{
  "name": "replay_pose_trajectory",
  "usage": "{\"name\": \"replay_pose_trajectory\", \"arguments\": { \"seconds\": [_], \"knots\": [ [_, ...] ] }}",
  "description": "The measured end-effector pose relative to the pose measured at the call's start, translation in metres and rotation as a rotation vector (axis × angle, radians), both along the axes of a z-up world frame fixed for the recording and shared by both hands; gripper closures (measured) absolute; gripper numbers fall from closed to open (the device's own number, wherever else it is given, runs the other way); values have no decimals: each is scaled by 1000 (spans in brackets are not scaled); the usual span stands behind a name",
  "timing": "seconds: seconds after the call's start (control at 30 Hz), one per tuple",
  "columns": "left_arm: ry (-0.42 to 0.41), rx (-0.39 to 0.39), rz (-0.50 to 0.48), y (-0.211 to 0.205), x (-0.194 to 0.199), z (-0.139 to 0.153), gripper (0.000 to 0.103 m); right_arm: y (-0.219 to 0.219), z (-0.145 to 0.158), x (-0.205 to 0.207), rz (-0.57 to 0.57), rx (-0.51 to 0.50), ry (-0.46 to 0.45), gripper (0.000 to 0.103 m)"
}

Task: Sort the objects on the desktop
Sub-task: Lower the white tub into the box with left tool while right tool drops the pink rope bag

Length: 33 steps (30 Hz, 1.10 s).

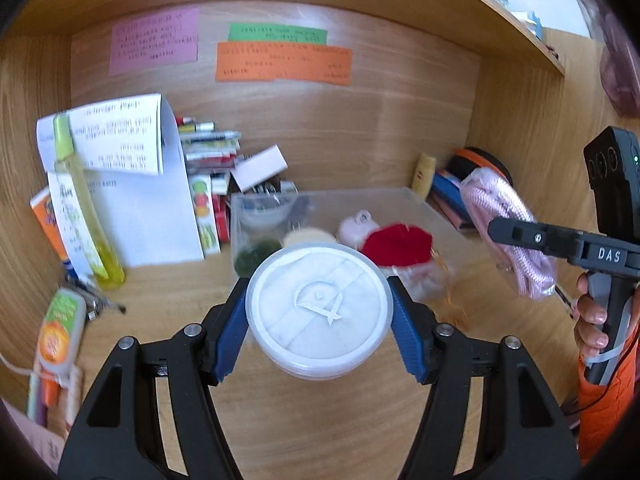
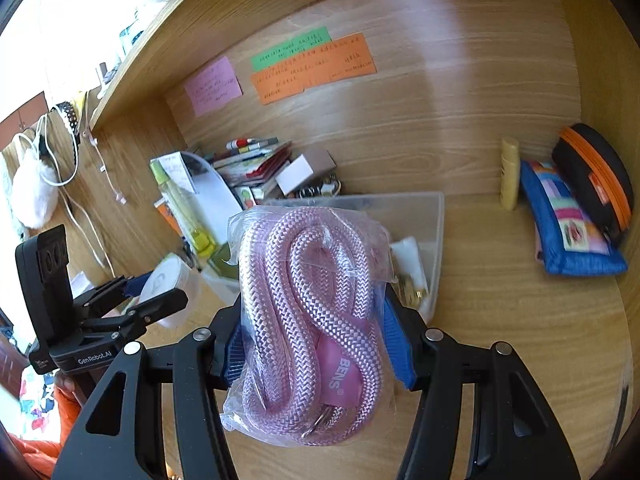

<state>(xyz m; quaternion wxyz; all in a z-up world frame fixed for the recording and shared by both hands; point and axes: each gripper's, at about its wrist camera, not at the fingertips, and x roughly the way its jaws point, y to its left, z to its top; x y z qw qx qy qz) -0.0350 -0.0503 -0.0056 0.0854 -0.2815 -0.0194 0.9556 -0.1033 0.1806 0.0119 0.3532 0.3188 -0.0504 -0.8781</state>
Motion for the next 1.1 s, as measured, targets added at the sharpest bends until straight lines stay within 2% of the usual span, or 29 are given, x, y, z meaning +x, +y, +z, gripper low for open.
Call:
{"name": "replay_pose_trajectory", "arguments": {
  "seconds": [0.27,0.6,0.77,0.9,1.1],
  "knots": [
    [13,0,5,-18,-47,20,38,-26,10,-34,14,3,0,49],
    [-27,0,0,-23,-104,19,38,-66,10,-74,17,33,-44,49],
    [-80,38,10,-28,-131,5,38,-86,-3,-89,22,44,-84,49],
    [-124,61,15,-33,-141,-9,38,-97,-22,-99,38,36,-154,49],
    [-155,50,11,-31,-152,-21,38,-106,-43,-104,19,106,-182,49]
  ]
}}
